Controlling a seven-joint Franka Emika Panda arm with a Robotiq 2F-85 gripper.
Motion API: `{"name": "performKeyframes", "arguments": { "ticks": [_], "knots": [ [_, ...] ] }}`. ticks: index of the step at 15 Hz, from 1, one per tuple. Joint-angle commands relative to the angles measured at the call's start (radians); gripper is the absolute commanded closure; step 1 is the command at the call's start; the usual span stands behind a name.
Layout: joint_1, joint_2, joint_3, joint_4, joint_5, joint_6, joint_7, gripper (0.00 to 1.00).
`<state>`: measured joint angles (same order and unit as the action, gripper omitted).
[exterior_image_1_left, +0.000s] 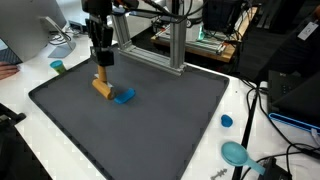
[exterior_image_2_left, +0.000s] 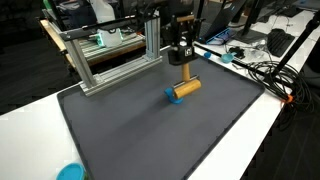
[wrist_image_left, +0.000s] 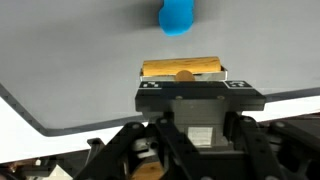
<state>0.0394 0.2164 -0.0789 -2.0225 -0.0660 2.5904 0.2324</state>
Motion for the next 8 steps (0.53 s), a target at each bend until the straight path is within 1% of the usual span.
{"name": "performKeyframes", "arguments": {
  "ticks": [1,4,8],
  "knots": [
    [-0.008,-0.110,0.040,-0.017,0.000,-0.158,-0.132,0.78],
    [-0.011,-0.140,0.071,-0.009,0.025,-0.292,-0.276,0.78],
    [-0.014,-0.103,0.094,0.063,0.029,-0.425,-0.479,0.78]
  ]
}}
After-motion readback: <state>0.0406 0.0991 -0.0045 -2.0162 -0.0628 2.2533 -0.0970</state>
